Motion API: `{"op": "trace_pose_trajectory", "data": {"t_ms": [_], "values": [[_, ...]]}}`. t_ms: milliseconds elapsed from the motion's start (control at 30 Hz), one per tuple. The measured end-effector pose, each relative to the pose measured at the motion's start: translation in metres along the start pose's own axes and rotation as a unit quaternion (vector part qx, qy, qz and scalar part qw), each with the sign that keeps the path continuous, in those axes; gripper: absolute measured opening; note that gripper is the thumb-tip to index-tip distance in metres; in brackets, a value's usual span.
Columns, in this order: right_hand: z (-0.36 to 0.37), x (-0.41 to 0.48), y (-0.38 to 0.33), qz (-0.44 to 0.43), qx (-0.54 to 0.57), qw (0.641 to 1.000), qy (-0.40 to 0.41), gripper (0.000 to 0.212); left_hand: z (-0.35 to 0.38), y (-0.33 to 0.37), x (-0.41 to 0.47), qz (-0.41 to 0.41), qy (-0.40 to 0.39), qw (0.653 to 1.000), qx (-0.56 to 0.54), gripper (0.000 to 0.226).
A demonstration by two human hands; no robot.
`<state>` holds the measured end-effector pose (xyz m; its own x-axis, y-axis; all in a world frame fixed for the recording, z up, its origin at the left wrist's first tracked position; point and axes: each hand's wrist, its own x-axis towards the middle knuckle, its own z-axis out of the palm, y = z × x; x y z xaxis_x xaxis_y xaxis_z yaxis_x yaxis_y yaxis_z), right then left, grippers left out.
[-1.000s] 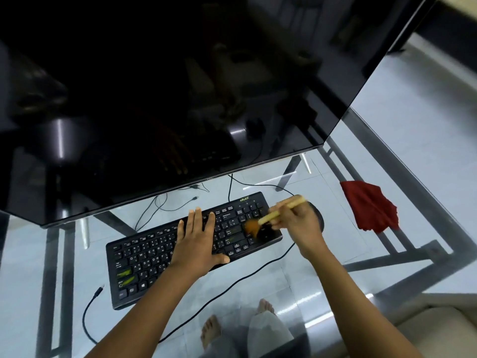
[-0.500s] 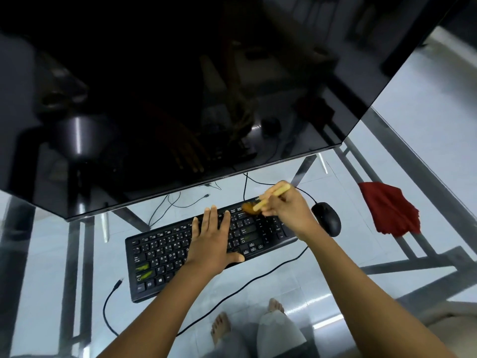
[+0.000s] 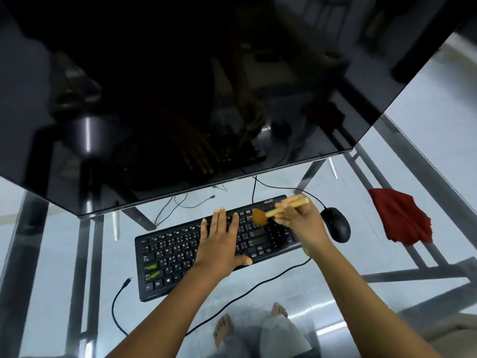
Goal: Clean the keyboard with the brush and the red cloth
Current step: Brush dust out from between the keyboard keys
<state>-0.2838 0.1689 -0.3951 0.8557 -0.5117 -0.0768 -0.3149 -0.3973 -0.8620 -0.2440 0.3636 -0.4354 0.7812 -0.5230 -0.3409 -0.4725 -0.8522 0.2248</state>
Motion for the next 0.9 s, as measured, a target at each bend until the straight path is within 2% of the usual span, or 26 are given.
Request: {"op": "trace_pose_trajectory", "data": {"t_ms": [100,167,233,333,400,433,500,567,633,700,767,800,867,900], "values": [[-0.011,-0.009,0.007,0.016,-0.001,0.997,0.081,0.014,0.002,-0.001,-0.002,0.0,-0.004,1.0,0.002,0.113],[-0.02,-0.014,0.016,0.002,0.039,0.996,0.078,0.006,0.002,0.001,0.0,0.004,-0.002,1.0,0.0,0.113],[-0.023,-0.019,0.02,0.005,0.031,0.998,0.052,0.007,0.0,-0.001,0.001,-0.002,0.002,1.0,-0.006,0.113],[-0.03,-0.028,0.024,0.0,0.016,0.994,0.11,0.004,0.002,-0.007,-0.002,-0.011,0.001,1.0,-0.007,0.114],[-0.036,-0.033,0.028,-0.009,0.055,0.995,0.08,0.008,0.002,-0.005,0.0,-0.009,0.006,1.0,-0.014,0.114],[-0.038,-0.035,0.028,0.001,0.085,0.996,0.031,0.01,0.001,-0.003,0.001,-0.008,0.009,1.0,-0.019,0.114],[-0.037,-0.04,0.028,0.011,0.04,0.999,-0.017,0.009,0.002,-0.003,0.001,-0.008,0.01,1.0,-0.022,0.114],[-0.038,-0.042,0.029,0.03,0.01,0.997,0.073,0.006,0.005,-0.003,-0.002,-0.005,0.005,1.0,-0.019,0.114],[-0.042,-0.04,0.027,0.052,0.095,0.987,0.117,0.009,0.006,-0.001,-0.001,-0.002,0.011,1.0,-0.025,0.113],[-0.041,-0.031,0.023,0.102,0.193,0.975,0.048,0.015,0.004,-0.001,0.002,-0.002,0.022,0.999,-0.039,0.114],[-0.033,-0.029,0.018,0.116,0.132,0.983,-0.05,0.018,0.005,-0.005,0.001,-0.005,0.021,0.999,-0.039,0.114],[-0.029,-0.03,0.019,0.104,0.094,0.989,-0.054,0.018,0.007,-0.007,-0.001,-0.006,0.017,0.999,-0.037,0.114],[-0.029,-0.028,0.014,0.064,0.047,0.996,0.041,0.016,0.009,-0.005,-0.003,-0.003,0.016,0.999,-0.039,0.114],[-0.031,-0.025,0.012,0.05,0.061,0.995,0.067,0.015,0.008,-0.003,-0.001,0.001,0.019,0.999,-0.04,0.113]]}}
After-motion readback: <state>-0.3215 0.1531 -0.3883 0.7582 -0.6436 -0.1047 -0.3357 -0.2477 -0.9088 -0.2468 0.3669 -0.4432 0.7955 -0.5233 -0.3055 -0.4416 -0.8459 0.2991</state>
